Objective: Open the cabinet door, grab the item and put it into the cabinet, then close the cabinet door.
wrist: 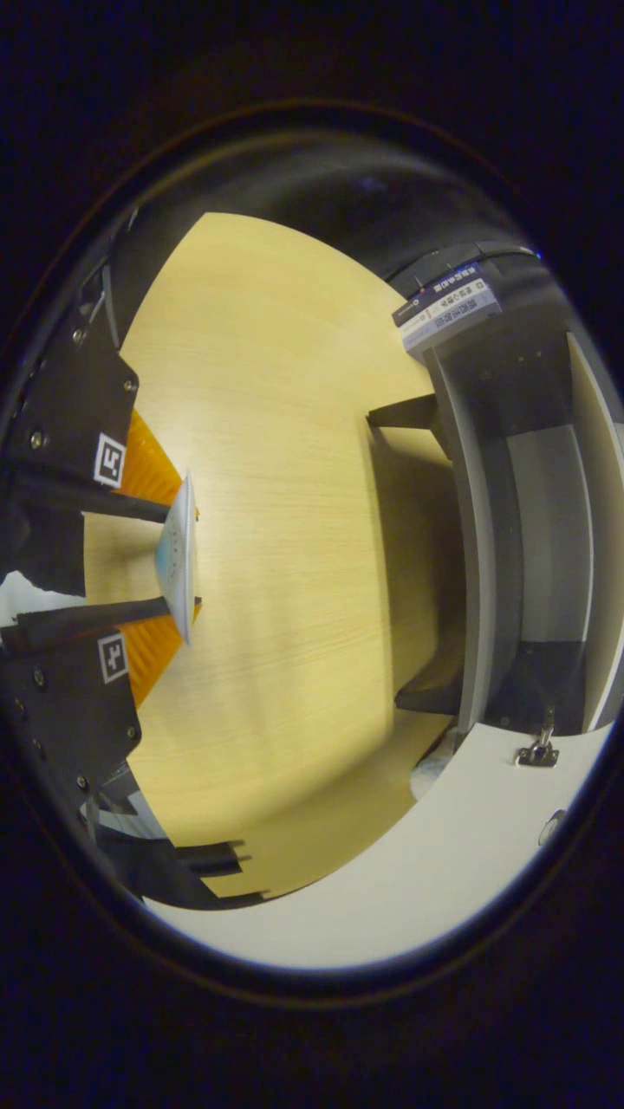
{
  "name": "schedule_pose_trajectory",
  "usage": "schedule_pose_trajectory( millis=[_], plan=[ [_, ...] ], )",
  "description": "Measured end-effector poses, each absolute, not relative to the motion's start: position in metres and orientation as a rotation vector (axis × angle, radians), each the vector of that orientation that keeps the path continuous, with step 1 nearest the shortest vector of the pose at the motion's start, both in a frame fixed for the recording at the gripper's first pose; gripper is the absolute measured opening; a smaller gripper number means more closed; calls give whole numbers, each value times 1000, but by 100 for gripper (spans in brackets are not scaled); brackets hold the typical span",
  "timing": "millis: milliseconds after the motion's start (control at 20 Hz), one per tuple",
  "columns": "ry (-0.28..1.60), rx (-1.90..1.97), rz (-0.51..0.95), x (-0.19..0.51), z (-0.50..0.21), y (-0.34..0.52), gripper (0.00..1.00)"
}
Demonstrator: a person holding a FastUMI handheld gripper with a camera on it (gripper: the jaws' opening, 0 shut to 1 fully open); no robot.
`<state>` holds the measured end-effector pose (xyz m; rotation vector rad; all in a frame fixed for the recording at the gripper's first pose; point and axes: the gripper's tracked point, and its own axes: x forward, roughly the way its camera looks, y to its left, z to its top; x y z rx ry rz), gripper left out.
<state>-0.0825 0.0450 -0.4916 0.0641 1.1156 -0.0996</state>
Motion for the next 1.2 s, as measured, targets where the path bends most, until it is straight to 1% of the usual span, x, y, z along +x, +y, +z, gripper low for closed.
schedule_pose_trajectory(
  millis=[150,350,650,1000,1200],
  plan=[
    [1091,85,-100,-78,-478,47,47],
    [1021,84,-99,-57,-434,45,46],
    [880,127,-74,-1,-335,42,46],
    [680,60,-22,76,-214,35,46],
    [614,54,-8,122,-173,29,46]
  ],
)
